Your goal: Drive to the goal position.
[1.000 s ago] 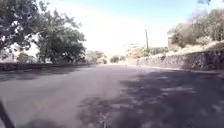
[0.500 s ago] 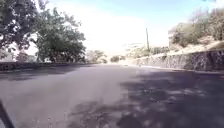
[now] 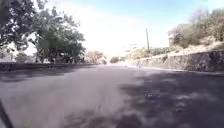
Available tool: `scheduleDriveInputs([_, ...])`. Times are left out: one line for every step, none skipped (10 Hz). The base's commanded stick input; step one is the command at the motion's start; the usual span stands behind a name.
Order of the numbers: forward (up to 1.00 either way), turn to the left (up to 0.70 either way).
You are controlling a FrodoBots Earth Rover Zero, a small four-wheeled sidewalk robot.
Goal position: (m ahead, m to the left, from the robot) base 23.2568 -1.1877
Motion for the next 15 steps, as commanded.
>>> scheduleDriveInputs([0.5,0.0])
scheduleDriveInputs([0.5,0.0])
scheduleDriveInputs([0.5,0.0])
scheduleDriveInputs([0.5,0.0])
scheduleDriveInputs([0.5,0.0])
scheduleDriveInputs([0.5,0.0])
scheduleDriveInputs([0.5,0.0])
scheduleDriveInputs([0.5,0.0])
scheduleDriveInputs([0.5,0.0])
scheduleDriveInputs([0.5,0.0])
scheduleDriveInputs([0.5,0.0])
scheduleDriveInputs([0.5,0.0])
scheduleDriveInputs([0.5,0.0])
scheduleDriveInputs([0.5,0.0])
scheduleDriveInputs([0.5,0.0])
